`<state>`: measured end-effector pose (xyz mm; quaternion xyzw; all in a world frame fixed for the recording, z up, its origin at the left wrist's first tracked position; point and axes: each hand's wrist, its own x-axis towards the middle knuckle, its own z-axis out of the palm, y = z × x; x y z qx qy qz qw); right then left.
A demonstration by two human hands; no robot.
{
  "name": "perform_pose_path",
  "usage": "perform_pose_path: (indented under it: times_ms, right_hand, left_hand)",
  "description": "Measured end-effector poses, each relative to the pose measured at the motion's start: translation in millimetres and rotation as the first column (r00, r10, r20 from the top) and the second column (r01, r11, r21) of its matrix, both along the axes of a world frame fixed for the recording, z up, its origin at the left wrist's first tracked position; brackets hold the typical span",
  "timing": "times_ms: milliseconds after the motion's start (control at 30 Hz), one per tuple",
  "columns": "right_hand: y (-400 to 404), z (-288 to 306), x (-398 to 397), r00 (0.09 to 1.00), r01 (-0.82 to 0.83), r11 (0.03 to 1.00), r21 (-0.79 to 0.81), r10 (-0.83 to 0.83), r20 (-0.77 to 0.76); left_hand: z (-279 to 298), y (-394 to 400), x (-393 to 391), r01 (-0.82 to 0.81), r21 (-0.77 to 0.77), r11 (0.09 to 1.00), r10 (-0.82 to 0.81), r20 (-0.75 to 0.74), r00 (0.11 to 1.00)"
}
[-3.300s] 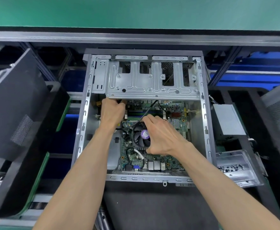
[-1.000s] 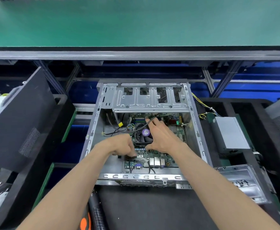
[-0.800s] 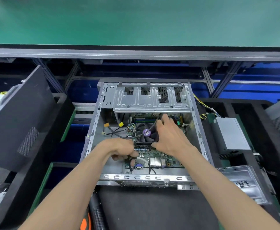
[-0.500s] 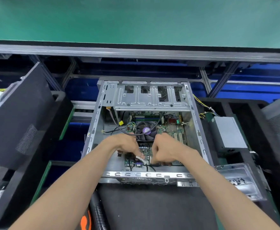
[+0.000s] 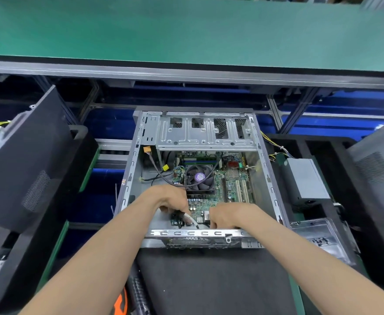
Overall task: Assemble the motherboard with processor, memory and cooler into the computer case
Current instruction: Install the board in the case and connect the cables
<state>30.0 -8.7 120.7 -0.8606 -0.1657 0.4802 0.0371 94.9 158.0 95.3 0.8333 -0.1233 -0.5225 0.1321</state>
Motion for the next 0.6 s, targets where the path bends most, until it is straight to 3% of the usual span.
perform_pose_path:
  times_ms: [233,600]
  right_hand:
    - [0,0,5,0.999,-0.039,0.999,-0.02,0.04,0.027]
    - [-2,-6,7,1.0,-0.007,0.999,-0.038,0.008,0.029]
  left_hand:
    - [0,0,0,0.02,-0.009,1.0,-0.019,0.016,1.0]
    - [-10,2,-3,0.045,-0.039,0.998,-0.049,-0.111,0.993]
